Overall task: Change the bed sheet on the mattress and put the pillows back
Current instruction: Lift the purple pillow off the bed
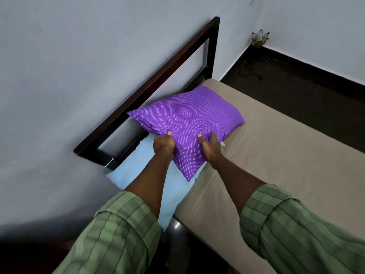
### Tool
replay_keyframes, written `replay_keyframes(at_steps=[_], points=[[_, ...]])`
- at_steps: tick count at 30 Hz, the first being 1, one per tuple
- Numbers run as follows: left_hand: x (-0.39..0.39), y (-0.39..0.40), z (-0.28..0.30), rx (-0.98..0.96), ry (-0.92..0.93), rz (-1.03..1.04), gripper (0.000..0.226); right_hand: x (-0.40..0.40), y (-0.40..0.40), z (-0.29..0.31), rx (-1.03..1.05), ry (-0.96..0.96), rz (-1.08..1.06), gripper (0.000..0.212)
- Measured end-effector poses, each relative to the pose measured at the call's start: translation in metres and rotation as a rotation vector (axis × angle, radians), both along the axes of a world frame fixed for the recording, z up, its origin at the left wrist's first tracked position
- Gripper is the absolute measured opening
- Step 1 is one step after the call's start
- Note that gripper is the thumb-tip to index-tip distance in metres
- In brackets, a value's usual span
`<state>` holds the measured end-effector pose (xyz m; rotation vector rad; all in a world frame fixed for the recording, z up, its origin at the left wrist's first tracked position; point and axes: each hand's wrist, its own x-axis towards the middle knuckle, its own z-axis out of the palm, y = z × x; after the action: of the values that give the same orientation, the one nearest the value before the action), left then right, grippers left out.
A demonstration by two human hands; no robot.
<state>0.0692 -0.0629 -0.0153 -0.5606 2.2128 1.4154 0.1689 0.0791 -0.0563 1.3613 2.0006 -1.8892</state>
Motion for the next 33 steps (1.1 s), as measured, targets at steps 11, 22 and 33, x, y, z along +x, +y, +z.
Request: replay_keyframes(at_steps=[11, 22, 33], points=[[0.150, -0.192, 0.010, -0.037, -0.040, 0.257, 0.046, 0.086, -0.119, -0.022, -0.199, -0.034, 0.217, 0.149], [0.151, -0.193, 0.017, -0.639, 0.179, -0.506, 0.066, 0.090, -0.170, 0.012, -0.195, -0.104, 0.214, 0.135], [0.006, -0.146, -0.043, -0.719, 0.223, -1.043, 0.088, 0.033, -0.110, -0.069, -0.287, -0.203, -0.414, 0.172]])
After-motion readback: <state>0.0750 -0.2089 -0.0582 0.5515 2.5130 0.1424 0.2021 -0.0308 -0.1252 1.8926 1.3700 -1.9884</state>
